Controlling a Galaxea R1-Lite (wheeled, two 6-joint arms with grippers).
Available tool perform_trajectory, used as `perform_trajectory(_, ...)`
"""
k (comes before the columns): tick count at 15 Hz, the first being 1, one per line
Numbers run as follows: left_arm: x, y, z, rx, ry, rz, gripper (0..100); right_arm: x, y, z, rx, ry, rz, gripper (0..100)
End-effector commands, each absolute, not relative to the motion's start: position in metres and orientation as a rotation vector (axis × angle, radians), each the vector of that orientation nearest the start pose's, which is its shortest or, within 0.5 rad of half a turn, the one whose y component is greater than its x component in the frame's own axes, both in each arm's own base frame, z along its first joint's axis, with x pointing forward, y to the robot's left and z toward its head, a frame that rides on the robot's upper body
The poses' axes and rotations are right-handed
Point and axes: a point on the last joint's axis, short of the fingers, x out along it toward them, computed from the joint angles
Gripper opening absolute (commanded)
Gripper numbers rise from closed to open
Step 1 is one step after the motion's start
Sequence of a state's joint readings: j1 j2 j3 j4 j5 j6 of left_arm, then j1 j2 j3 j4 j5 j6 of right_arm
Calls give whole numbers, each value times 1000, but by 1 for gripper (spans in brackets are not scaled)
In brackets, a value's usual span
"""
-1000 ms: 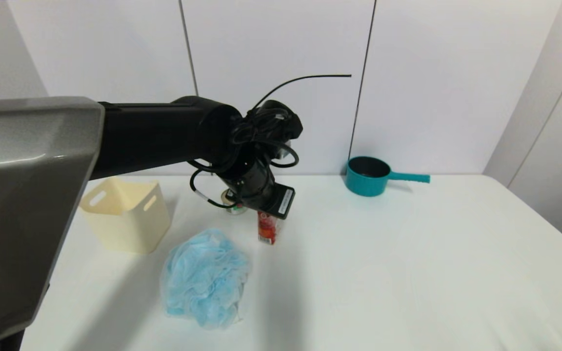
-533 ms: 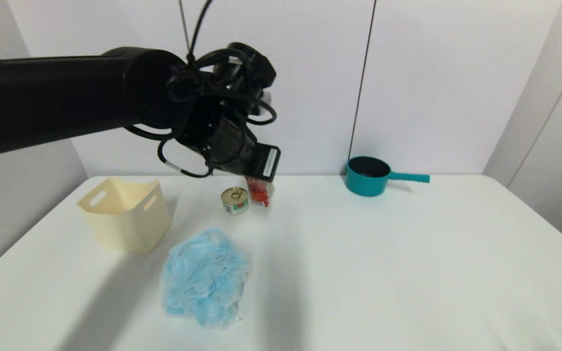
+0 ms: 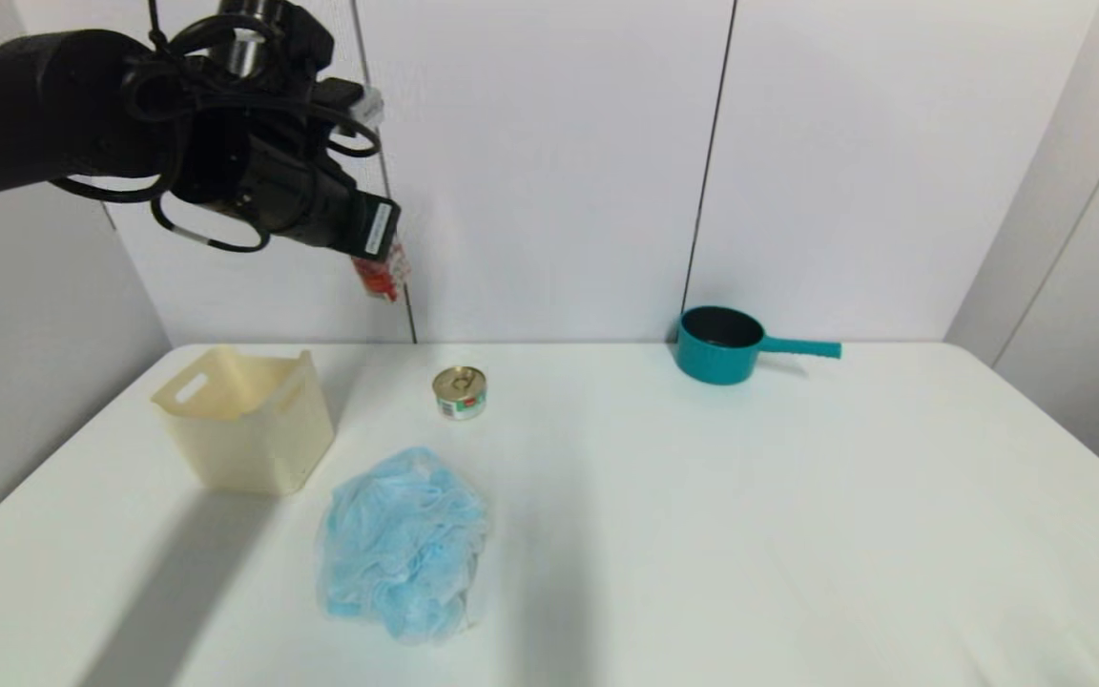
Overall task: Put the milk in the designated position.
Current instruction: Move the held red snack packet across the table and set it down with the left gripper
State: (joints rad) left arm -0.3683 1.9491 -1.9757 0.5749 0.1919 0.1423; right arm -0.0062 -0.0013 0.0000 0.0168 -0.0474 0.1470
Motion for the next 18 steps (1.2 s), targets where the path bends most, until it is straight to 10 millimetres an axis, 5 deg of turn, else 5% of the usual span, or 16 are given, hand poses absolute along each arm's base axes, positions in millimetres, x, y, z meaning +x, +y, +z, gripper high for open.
perform_trajectory(1, 350, -89, 306, 267, 573, -275, 0, -23, -1, 74, 147, 13, -55, 100)
perform_trajectory(10, 371, -28, 288, 332, 637, -315, 0, -23, -1, 73, 147, 14, -55, 100)
perform_trajectory(18, 404, -22, 259, 337, 630, -292, 0, -23, -1, 73, 147, 14, -55, 100)
